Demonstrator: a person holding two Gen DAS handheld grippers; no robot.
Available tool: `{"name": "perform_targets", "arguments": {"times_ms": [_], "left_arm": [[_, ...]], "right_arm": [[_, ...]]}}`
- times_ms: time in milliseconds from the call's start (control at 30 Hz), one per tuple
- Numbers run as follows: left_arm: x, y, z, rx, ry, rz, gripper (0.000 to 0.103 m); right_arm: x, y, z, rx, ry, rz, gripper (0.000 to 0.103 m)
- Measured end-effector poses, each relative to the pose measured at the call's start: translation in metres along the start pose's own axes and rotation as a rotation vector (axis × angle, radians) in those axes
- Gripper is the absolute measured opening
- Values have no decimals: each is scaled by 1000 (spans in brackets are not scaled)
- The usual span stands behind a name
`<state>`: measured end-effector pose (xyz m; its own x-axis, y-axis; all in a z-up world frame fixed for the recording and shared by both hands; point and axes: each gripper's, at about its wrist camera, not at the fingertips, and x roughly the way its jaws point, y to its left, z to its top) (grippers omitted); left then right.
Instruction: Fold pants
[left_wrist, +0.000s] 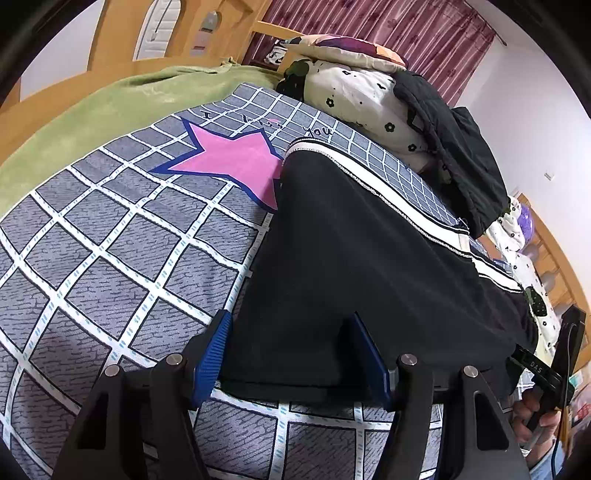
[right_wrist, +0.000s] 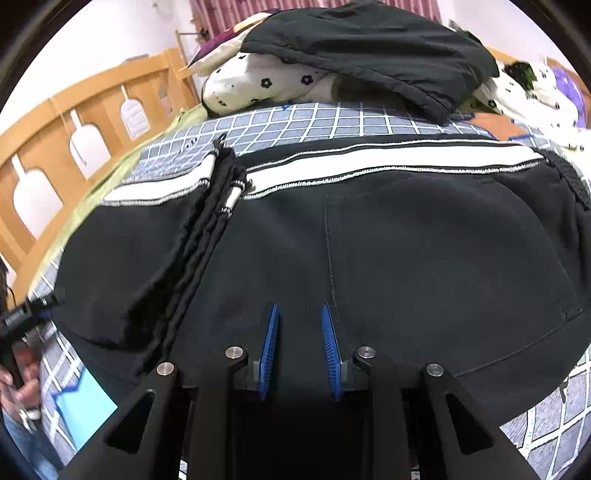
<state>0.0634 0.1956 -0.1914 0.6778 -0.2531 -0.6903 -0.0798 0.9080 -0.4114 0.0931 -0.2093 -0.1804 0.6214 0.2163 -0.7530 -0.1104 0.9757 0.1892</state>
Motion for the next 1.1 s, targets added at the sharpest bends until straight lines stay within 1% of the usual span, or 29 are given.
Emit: {"name": "perform_targets", "arguments": {"times_ms": [67,100,133,167,233,267,333,433,500,567,600,700,733,767,800,867,900,933,1000,1067,1100], "left_arm": [[-1,0,0,1,6,1,59],[-1,1,1,-2,11,-2,55],[-1,1,1,-7,12,-9,47],[-2,2,2,-13,12,-16,44],[-4,4,4,-33,18,-20,34],[-5,4,6,-44,19,-27,31],[-11,1,10,-60,21,-33,24],[-21,-11,19,-49,30,-8,20],[-27,-22,26,-29,32,24,19],[-34,-38,32,2,15,63,19],[-38,-52,36,44,-6,94,18],[-47,-102,38,226,-74,215,18],[-51,-120,37,277,-100,233,18],[-54,-132,36,303,-119,225,17],[-57,-148,35,332,-138,201,17],[-60,-177,35,373,-157,168,17],[-61,-193,34,394,-169,146,17],[-61,-210,32,416,-172,114,17],[-56,-238,27,451,-161,57,16],[-44,-268,18,480,-135,4,16],[-35,-283,12,497,-119,-19,16]], "right_arm": [[-1,0,3,19,14,3,25],[0,1,4,17,29,1,27],[2,3,4,5,41,-1,28],[3,5,3,-5,38,-10,28],[5,9,1,-31,32,-30,28],[4,10,1,-42,30,-37,28],[1,9,3,-36,30,-33,28],[-6,3,4,-6,28,-3,29],[-12,0,5,1,12,-14,33],[-21,-3,5,3,-12,-23,33],[-27,-6,6,6,-24,-21,33],[-42,-15,12,7,-59,-25,33],[-48,-17,16,-4,-69,-35,33],[-53,-20,19,-14,-77,-45,33],[-62,-24,25,-32,-94,-63,33],[-80,-33,35,-66,-133,-86,35],[-92,-40,40,-88,-166,-105,39],[-100,-47,44,-98,-195,-126,40],[-114,-66,50,-109,-252,-170,41],[-119,-85,54,-75,-257,-183,41],[-121,-96,55,-43,-254,-175,41]]}}
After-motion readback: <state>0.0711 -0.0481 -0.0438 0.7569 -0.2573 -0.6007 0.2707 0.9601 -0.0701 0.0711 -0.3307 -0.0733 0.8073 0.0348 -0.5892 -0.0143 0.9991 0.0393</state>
